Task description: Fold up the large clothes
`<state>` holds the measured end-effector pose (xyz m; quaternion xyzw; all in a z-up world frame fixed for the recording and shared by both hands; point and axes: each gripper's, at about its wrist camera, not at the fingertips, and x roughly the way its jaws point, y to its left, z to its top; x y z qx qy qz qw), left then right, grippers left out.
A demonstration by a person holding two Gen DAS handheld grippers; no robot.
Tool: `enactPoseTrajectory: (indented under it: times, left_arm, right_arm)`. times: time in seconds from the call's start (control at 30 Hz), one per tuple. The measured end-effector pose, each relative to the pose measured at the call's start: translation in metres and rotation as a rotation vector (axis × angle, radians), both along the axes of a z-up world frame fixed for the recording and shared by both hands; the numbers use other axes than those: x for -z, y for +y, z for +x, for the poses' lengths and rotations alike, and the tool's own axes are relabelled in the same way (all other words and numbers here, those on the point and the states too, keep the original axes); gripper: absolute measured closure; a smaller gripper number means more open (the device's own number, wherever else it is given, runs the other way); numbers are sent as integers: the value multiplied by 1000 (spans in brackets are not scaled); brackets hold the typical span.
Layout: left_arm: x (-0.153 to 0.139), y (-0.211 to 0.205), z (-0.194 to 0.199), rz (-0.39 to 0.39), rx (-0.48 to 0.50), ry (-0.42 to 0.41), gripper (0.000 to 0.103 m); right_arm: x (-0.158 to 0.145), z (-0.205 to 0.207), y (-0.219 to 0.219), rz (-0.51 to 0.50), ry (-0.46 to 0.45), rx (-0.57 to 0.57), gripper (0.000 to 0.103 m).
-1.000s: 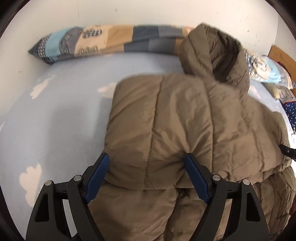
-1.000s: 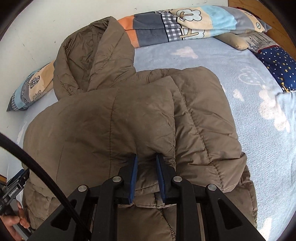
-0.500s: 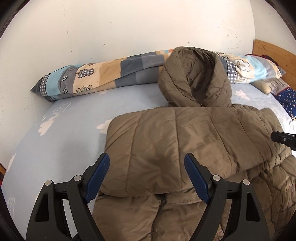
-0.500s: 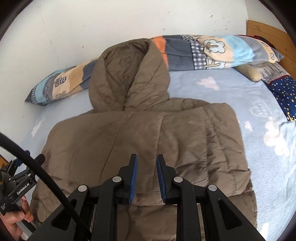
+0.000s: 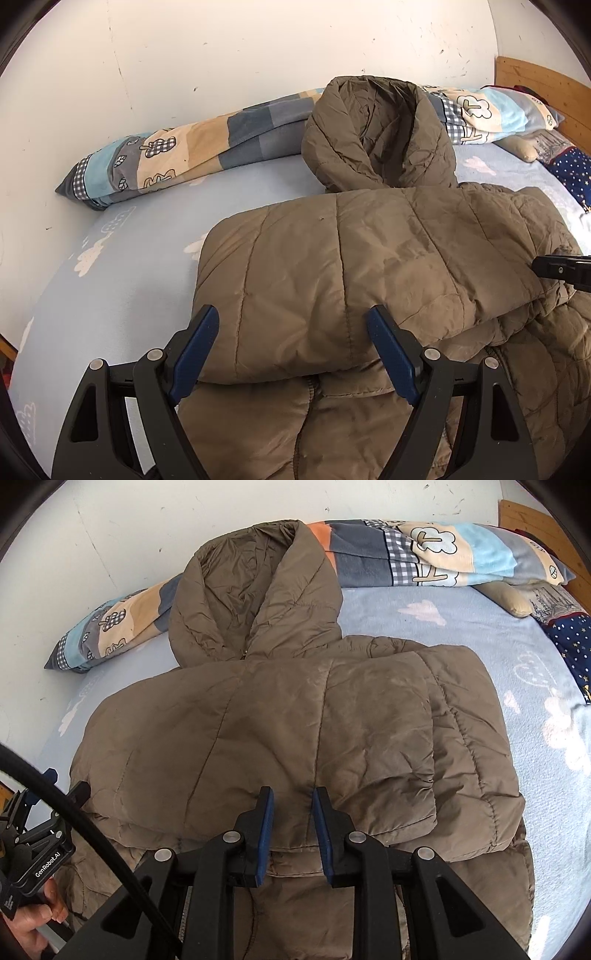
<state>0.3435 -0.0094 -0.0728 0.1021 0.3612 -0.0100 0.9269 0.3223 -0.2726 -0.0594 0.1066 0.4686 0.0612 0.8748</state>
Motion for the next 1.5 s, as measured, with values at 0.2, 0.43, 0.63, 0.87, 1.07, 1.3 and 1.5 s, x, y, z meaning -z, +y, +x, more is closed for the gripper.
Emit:
enactPoseTrajectory:
  times: [0.2,0.43,0.63,0.87,1.07,1.3,1.5]
  left_arm:
    - [1,-1,0,8,2,1,21]
    - [1,-1,0,7,1,2,21]
    - [-4,0,-1,-2,7,9,21]
    - [-64,5,-30,-70,48,-17,21]
    - [-148,-15,-60,-120,115,-28,21]
    - [-219,-68,-104,-108,212,-84,21]
    - [-263,-118,-153,-175,325,-72,21]
  right_arm:
    - [4,3,-2,10,12,0,79]
    - [5,4,-3,21,23,0,79]
    - [6,5,-3,18,25,-5,79]
    - [5,5,-3,34,16,-6,74]
    - [2,1,-2,44,19,-6,69]
    - [-22,-9,-3,125,-30,-25,69]
    - [-40,-21,-9,158,-71,-32,68]
